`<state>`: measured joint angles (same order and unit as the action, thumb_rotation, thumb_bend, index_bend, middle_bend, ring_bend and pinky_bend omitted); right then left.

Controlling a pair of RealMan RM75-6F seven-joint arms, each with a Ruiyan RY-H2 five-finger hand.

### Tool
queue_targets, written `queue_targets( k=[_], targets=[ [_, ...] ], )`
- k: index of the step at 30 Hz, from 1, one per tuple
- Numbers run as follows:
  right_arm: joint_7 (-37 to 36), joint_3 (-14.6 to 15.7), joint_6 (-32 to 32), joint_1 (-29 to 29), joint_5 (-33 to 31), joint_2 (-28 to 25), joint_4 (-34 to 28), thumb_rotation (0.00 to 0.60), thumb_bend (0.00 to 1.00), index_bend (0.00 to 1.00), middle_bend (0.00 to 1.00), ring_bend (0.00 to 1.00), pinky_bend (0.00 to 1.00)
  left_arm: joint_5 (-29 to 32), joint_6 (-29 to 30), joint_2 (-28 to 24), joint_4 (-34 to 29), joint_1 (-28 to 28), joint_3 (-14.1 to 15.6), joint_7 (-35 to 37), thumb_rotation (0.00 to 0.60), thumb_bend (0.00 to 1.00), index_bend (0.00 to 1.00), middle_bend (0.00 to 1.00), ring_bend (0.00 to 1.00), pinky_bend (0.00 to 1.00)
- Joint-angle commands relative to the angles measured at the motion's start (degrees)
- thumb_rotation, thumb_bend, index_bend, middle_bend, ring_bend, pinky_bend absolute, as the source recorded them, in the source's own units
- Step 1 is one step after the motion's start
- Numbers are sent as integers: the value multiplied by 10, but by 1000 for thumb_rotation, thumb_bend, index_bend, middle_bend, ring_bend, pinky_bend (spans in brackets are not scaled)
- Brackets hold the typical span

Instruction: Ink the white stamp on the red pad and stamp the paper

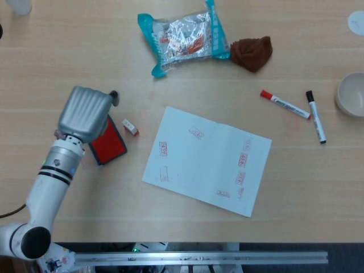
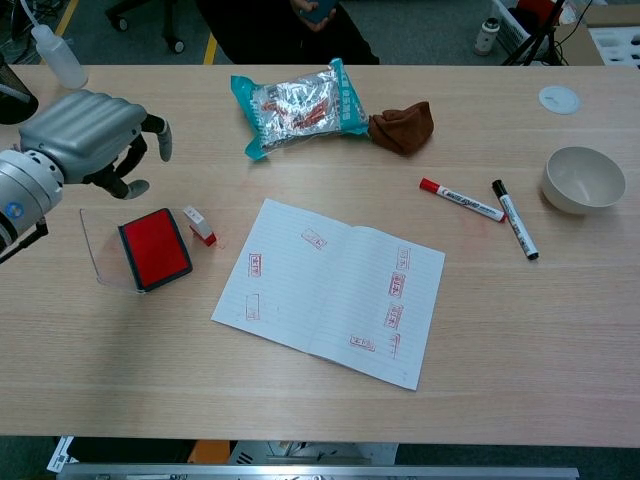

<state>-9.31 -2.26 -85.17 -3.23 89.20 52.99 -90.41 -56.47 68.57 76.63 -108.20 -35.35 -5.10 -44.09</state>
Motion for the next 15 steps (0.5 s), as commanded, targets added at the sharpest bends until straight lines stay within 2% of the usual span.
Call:
queue_targets(
  k=[1, 9, 15],
  targets=[
    [8, 1, 3, -3, 2, 1, -1, 600, 200, 266, 378, 287, 318, -50, 31, -39, 2, 42, 13, 61, 600, 258, 419, 770, 814, 1000],
    [30, 5, -11, -5, 28, 20, 18, 600, 201, 282, 378, 287, 318, -121, 110, -70, 27, 115, 39, 156, 600, 257, 422, 745, 786, 1000],
    [33, 10, -19, -8, 46, 36, 31, 600, 200, 287, 386, 287, 318, -158, 148, -96, 36, 163, 58, 217, 600, 258, 422, 743, 783, 1000]
  ],
)
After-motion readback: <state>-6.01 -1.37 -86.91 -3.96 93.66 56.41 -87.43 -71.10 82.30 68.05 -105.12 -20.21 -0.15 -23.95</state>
